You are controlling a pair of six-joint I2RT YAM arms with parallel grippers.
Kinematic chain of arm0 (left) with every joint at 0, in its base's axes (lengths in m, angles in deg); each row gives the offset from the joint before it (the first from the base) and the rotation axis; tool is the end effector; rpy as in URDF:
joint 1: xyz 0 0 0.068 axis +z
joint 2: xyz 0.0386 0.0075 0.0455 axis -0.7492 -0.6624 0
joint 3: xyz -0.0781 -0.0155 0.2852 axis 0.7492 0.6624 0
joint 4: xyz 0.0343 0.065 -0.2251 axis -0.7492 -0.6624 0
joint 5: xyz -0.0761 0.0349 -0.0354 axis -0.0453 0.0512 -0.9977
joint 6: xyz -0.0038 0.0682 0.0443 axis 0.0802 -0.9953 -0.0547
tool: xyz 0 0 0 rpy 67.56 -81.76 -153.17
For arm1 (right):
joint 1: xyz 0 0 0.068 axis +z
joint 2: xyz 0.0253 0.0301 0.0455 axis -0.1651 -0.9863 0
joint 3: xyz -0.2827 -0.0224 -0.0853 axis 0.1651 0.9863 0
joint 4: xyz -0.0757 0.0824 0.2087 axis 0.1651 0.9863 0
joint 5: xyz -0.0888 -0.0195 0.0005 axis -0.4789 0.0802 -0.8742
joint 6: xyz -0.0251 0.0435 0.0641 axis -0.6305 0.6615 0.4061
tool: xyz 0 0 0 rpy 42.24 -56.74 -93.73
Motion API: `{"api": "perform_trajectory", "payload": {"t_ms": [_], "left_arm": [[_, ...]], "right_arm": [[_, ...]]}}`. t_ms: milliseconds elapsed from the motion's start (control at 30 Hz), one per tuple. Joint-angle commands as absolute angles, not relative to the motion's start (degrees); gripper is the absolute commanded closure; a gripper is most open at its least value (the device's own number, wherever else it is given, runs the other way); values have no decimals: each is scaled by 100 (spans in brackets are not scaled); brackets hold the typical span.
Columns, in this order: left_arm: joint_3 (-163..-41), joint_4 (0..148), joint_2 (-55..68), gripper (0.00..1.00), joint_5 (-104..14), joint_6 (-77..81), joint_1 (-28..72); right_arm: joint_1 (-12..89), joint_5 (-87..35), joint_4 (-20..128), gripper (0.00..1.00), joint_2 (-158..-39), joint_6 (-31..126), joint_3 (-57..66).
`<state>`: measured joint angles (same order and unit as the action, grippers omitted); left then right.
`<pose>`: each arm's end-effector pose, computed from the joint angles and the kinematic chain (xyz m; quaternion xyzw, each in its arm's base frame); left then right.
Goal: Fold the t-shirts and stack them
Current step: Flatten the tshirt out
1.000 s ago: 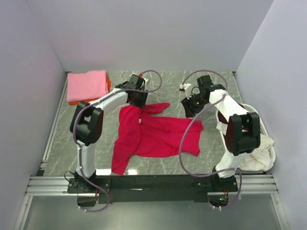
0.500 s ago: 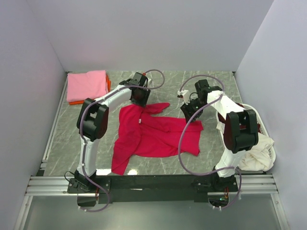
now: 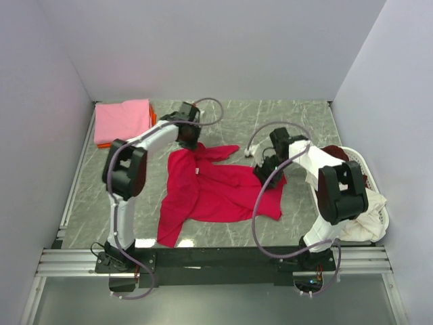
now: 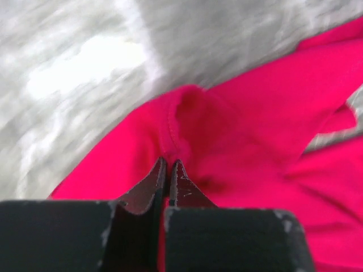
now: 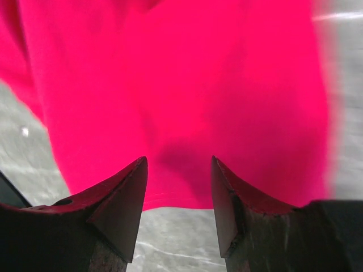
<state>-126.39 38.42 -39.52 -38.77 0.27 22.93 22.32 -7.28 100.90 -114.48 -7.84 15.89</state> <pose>0.4220 -0.2048 0.1974 0.1331 0.9534 -0.0988 0.2522 0.2814 0.0958 0.1958 -0.5119 0.8252 0.1879 0.1470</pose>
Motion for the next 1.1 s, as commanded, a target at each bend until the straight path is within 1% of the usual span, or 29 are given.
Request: {"api": "perform_trajectory", "payload": {"t_ms": [0, 100, 133, 233, 367, 500, 700, 900, 1067], "left_arm": [[-11910, 4454, -2659, 99, -4391, 373, 2925], [-11460, 4657, -2314, 99, -4840, 549, 3251], [-11215, 4702, -2147, 99, -5102, 576, 3452], [-10836, 4869, -1883, 99, -5412, 664, 3822], [-10492, 5123, -1689, 99, -5850, 857, 4218], [-10351, 5308, -1741, 99, -6098, 1006, 4570], [-10422, 5185, -1865, 99, -5783, 1068, 4834], [-10018, 5203, -1241, 99, -5659, 1059, 4834], [-9298, 5185, -442, 99, -5676, 1279, 5159]], "right_arm": [[2549, -1118, 9586, 45, -11004, -1533, 2168], [2638, -1583, 9268, 45, -11065, -1350, 2189], [2673, -1628, 9216, 45, -11101, -1332, 2171], [2760, -1787, 9093, 45, -11162, -1279, 2197], [2752, -1744, 9180, 46, -11102, -1270, 2162], [2708, -1690, 9162, 46, -10916, -1262, 2127], [2507, -1717, 9136, 46, -11065, -1270, 2100], [2330, -1647, 9057, 46, -11083, -1297, 2022], [2330, -1532, 9162, 46, -11189, -1384, 1977]]}}
